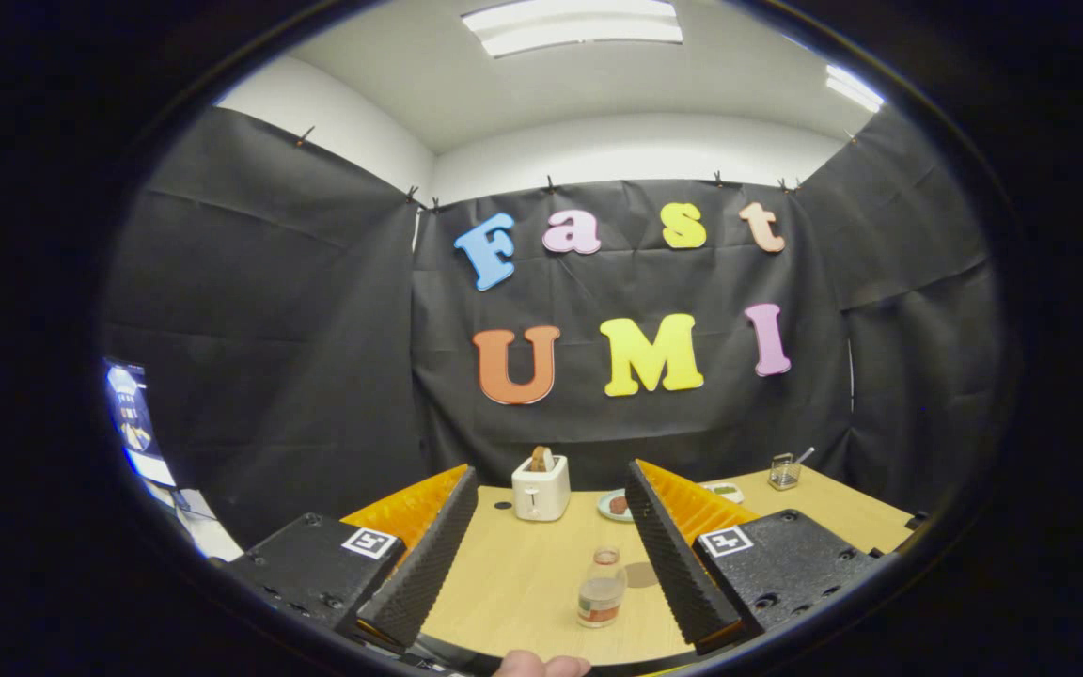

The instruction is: Take the bottle from table, then pour the juice into the cup, finally place the bottle on the coaster

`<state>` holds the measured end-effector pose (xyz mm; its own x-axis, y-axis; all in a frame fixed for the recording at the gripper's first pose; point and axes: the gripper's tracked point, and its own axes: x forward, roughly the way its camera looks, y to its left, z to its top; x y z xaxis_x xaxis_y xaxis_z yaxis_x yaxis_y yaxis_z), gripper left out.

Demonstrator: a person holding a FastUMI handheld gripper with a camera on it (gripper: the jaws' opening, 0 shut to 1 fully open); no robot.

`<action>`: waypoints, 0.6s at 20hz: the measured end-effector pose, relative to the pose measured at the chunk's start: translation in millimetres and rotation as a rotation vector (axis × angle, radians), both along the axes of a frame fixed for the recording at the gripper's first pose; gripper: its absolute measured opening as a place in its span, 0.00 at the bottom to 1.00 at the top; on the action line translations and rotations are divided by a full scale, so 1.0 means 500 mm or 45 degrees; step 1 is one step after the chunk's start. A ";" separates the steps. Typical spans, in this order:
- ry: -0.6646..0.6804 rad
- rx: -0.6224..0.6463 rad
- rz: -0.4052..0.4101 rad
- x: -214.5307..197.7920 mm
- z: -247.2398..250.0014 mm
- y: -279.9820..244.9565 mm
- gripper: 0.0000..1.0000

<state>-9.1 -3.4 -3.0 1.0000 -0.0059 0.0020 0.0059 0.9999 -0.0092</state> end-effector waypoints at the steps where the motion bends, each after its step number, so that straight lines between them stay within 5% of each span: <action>1: -0.001 0.002 -0.002 -0.002 0.000 0.000 1.00; 12: 0.083 0.012 -0.038 -0.007 -0.061 -0.012 1.00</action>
<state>-12.8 -9.4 -33.4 0.9973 -0.0358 -0.0635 0.0358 0.9994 -0.0008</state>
